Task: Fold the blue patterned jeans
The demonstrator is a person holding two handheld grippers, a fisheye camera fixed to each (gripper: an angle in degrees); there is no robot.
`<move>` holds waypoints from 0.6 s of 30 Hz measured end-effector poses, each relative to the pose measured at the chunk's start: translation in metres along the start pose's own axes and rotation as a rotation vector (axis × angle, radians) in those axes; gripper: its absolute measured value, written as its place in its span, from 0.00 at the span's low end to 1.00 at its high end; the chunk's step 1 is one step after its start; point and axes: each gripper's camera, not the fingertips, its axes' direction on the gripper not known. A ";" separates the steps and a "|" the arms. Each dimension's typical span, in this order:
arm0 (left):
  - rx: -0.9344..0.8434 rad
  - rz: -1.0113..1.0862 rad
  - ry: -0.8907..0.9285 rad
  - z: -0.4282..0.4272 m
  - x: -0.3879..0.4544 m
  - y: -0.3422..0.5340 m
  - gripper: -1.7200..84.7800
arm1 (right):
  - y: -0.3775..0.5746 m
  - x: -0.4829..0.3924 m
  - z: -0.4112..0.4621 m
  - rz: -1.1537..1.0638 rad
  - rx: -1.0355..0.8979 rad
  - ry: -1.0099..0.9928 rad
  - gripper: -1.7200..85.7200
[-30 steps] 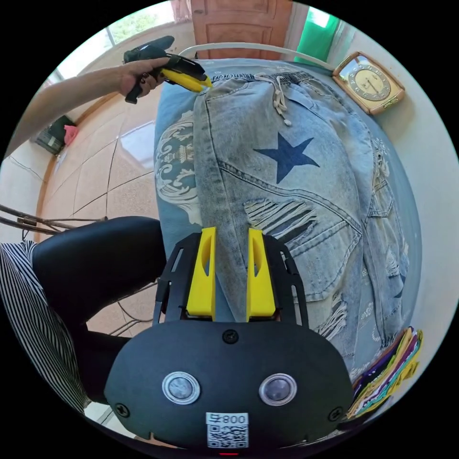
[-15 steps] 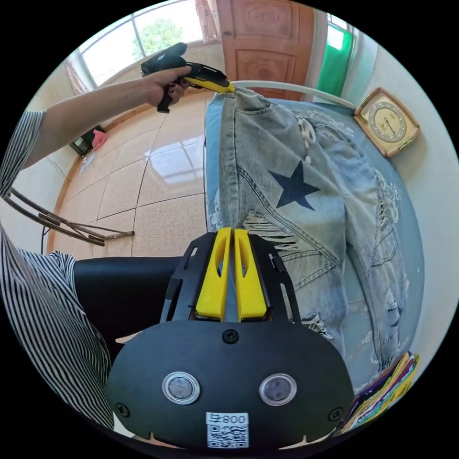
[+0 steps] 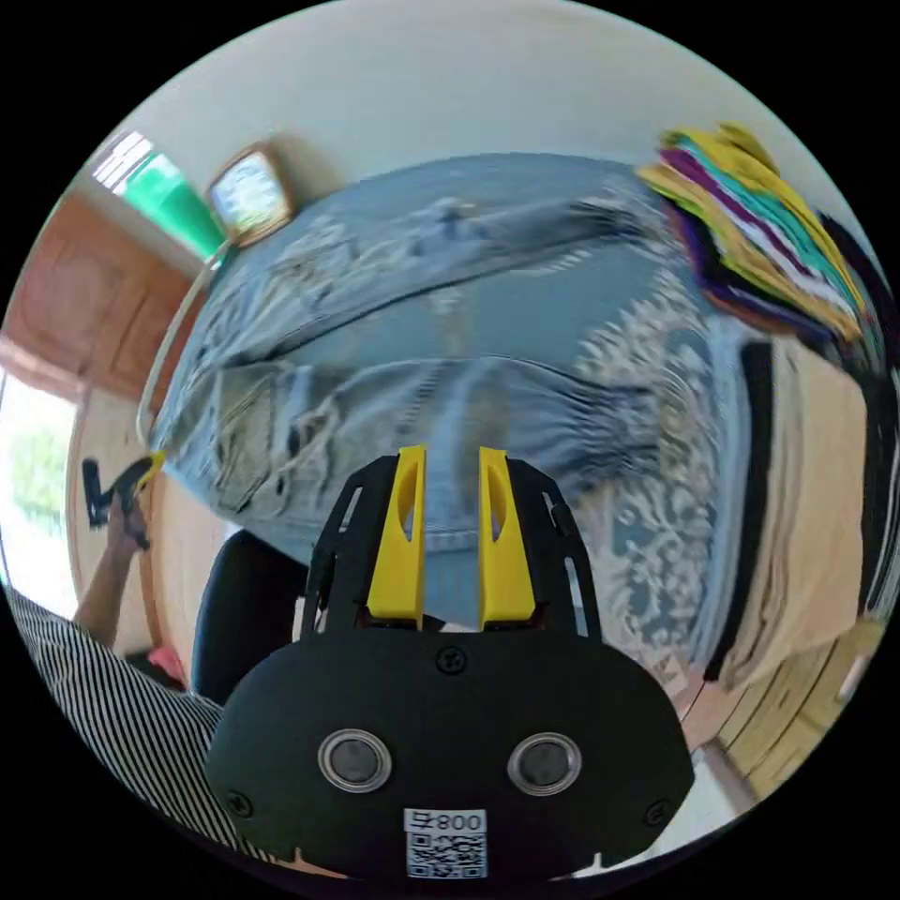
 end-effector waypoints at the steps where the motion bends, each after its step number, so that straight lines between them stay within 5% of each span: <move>1: -0.036 0.046 0.013 0.012 0.014 -0.004 0.09 | -0.001 0.015 -0.005 0.052 0.000 0.001 0.13; 4: -0.203 0.286 0.001 0.073 0.086 -0.018 0.10 | -0.011 0.062 -0.023 0.225 0.000 -0.030 0.14; 9: -0.402 0.544 -0.265 0.152 0.166 -0.024 0.08 | -0.037 0.073 -0.052 0.340 0.025 -0.018 0.13; 18: -0.415 0.492 -0.133 0.157 0.215 -0.054 0.02 | -0.049 0.055 -0.146 0.253 0.030 -0.060 0.07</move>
